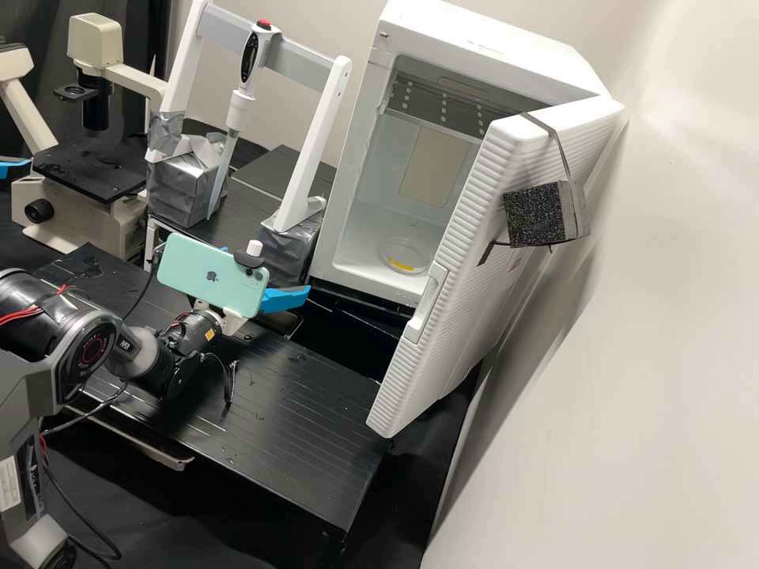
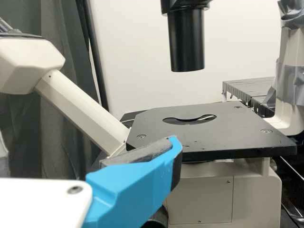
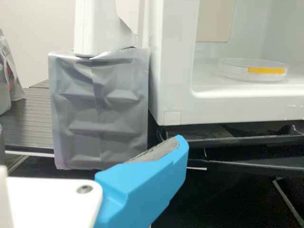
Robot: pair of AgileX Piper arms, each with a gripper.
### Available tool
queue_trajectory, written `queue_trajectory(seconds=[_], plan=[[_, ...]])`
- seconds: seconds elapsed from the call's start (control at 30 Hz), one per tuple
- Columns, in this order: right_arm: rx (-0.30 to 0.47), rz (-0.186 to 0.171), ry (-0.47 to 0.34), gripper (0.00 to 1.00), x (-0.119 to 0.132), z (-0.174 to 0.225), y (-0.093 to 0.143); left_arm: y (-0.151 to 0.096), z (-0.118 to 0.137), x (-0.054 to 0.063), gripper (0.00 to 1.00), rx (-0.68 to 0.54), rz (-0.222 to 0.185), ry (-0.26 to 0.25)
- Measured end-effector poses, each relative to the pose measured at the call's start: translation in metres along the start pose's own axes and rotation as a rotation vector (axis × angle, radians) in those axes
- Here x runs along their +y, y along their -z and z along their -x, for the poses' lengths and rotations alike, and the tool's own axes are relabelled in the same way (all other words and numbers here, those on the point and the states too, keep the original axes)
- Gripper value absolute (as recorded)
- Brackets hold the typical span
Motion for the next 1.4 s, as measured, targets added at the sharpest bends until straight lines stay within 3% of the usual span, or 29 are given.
queue_trajectory(seconds=[0.33,0.57,0.9,1.17,1.4], plan=[[0.003,0.001,-0.004,1.00,0.001,0.001,-0.002,0.000,0.000,0.000,1.00,0.000,0.000,0.000],[-0.005,-0.047,-0.016,1.00,0.013,0.022,-0.026,0.000,0.000,0.000,1.00,0.000,0.000,0.000],[-0.007,-0.061,-0.161,1.00,0.052,0.049,-0.062,0.000,0.000,0.000,1.00,0.000,0.000,0.000],[-0.066,-0.046,-0.271,1.00,0.085,0.045,-0.087,0.000,0.000,0.000,1.00,0.000,0.000,0.000],[-0.021,-0.012,-0.325,1.00,0.106,0.033,-0.082,0.000,0.000,0.000,1.00,0.000,0.000,0.000]])
